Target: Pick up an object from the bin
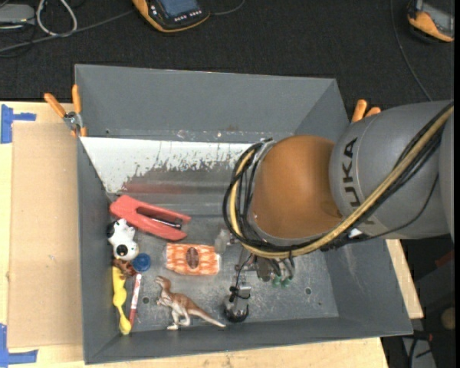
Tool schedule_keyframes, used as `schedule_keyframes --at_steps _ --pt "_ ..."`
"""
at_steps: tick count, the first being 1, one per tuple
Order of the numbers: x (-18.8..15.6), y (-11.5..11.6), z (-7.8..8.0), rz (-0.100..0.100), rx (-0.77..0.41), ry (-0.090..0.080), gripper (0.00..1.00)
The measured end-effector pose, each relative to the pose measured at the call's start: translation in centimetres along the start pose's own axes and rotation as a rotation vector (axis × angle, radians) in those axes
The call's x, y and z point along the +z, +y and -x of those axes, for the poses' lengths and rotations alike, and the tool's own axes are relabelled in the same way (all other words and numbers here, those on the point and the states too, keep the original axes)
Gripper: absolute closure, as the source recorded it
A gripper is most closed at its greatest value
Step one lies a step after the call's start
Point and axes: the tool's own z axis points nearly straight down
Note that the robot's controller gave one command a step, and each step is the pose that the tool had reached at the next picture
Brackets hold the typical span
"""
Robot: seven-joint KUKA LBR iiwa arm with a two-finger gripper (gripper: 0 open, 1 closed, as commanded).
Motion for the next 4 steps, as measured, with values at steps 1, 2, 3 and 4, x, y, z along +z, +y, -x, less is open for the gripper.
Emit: schedule_keyframes --at_steps 1,2,3,4 --pt "-0.4 -0.1 0.2 0.001 0.004 -0.008 0.00" --pt "7.8 2.2 6.4 0.002 -0.012 -0.013 0.00" --pt "5.2 2.6 6.8 0.002 0.018 -0.011 0.00" --pt "3.8 3.2 6.3 0.003 0.029 -0.011 0.00"
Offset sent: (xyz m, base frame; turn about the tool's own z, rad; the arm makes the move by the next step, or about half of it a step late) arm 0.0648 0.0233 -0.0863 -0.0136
